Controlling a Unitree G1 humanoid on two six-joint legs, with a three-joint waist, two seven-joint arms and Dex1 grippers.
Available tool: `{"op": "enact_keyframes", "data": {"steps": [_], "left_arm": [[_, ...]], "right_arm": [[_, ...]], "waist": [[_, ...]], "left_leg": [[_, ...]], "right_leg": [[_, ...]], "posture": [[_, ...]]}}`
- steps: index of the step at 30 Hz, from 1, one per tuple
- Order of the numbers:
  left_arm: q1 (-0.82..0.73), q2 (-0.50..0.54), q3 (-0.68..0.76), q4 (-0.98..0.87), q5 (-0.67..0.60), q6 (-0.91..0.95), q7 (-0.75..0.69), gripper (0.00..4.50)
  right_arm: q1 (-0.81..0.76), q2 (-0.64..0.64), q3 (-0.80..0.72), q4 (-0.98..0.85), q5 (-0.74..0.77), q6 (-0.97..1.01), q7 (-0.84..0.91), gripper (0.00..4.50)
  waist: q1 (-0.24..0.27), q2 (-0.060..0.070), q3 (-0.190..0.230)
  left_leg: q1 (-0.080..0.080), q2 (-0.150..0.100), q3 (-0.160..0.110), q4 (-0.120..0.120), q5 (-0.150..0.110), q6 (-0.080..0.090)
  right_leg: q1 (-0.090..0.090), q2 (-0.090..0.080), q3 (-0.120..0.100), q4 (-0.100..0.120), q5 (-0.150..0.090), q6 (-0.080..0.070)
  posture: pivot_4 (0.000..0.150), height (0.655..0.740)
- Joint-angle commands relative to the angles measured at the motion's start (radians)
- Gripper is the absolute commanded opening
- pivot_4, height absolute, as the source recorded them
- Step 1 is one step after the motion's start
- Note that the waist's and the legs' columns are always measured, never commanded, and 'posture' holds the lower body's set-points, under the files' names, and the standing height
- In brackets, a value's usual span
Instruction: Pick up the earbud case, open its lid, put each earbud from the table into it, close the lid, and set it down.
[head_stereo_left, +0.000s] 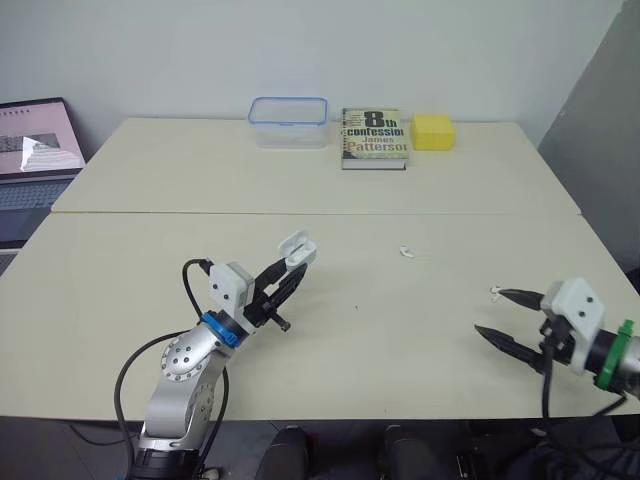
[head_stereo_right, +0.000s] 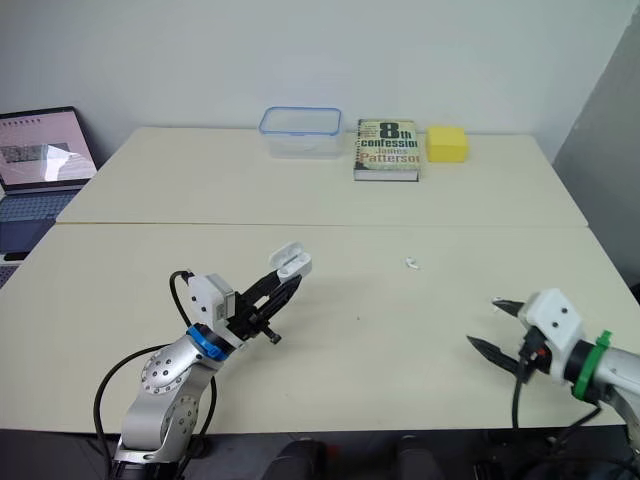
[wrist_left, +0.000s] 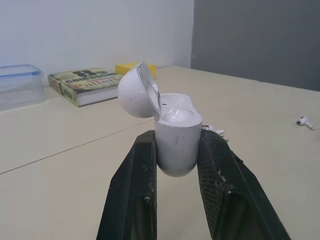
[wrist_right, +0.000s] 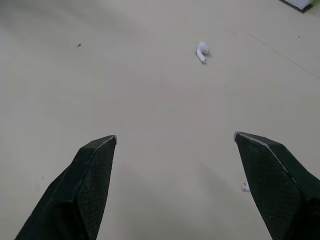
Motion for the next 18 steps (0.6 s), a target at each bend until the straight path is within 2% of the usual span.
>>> {"op": "enact_keyframes", "data": {"steps": [1,4,9,14,18], "left_arm": [[-0.008,-0.013,-0.015,-0.023,0.007,-0.027,0.014,0.74],[-0.010,-0.016,-0.021,-0.023,0.010,-0.028,0.020,0.74],[-0.022,-0.021,-0.030,-0.014,0.017,-0.032,0.024,0.74],[-0.028,-0.026,-0.034,-0.013,0.018,-0.030,0.030,0.74],[-0.023,-0.026,-0.033,-0.017,0.015,-0.023,0.034,0.74]], "right_arm": [[-0.170,0.054,0.144,-0.008,-0.046,0.136,-0.156,3.94],[-0.344,0.129,0.261,0.092,-0.110,0.205,-0.256,3.94],[-0.607,0.273,0.422,0.369,-0.221,0.193,-0.354,3.94],[-0.743,0.371,0.457,0.668,-0.280,0.096,-0.398,3.94],[-0.771,0.408,0.461,0.782,-0.298,0.034,-0.405,3.94]], "waist": [[-0.003,0.000,0.000],[-0.003,0.000,0.000],[-0.001,0.000,0.000],[0.001,0.000,0.000],[-0.002,0.000,0.000]], "left_leg": [[0.000,0.000,0.000,0.000,0.000,0.000],[0.000,0.000,0.000,0.000,0.000,0.000],[-0.001,0.000,0.000,-0.001,0.000,0.000],[-0.002,0.000,-0.001,-0.001,0.000,0.000],[-0.002,0.000,0.000,-0.001,0.000,0.000]], "right_leg": [[0.000,0.000,0.000,0.000,0.000,0.000],[0.000,0.000,0.000,0.000,0.000,0.000],[-0.002,0.000,0.000,0.000,0.003,-0.005],[-0.002,0.000,-0.001,0.000,0.003,-0.006],[-0.002,-0.001,0.000,0.000,0.003,-0.006]], "posture": [[0.150,0.7400],[0.150,0.7400],[0.150,0.7400],[0.150,0.7400],[0.150,0.7400]]}}
